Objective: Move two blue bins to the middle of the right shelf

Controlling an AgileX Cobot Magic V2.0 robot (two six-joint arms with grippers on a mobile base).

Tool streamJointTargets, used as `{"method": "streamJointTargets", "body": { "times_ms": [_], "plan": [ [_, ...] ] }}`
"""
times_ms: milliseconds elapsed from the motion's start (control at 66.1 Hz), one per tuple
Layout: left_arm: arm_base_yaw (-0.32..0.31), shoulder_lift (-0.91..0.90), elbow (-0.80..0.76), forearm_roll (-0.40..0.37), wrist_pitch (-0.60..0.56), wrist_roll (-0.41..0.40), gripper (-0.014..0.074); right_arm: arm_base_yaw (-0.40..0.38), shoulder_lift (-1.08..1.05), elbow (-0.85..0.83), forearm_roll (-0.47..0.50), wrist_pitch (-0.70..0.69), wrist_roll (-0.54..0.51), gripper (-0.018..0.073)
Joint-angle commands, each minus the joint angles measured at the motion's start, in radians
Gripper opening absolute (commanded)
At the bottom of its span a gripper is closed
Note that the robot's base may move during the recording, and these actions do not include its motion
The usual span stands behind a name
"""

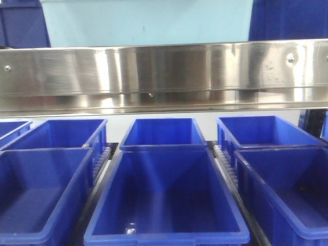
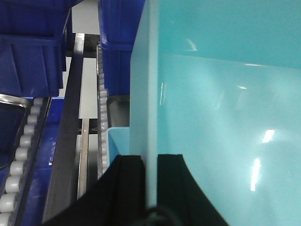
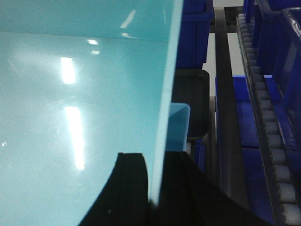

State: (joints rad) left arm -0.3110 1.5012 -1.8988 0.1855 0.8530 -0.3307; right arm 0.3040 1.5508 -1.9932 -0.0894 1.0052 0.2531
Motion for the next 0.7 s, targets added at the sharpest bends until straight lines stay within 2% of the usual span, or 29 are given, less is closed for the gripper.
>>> {"method": "streamJointTargets", "body": {
  "times_ms": [0, 681],
  "plan": [
    [-0.004, -0.019, -0.014, -0.015, -0.060, -0.002, -0.0111, 0.000, -0.006, -0.009, -0.020, -0.028, -0.020, -0.0162],
    [-0.004, -0.019, -0.014, -0.015, -0.060, -0.002, -0.0111, 0.000, -0.006, -0.009, -0.020, -0.028, -0.020, -0.0162]
  ]
}}
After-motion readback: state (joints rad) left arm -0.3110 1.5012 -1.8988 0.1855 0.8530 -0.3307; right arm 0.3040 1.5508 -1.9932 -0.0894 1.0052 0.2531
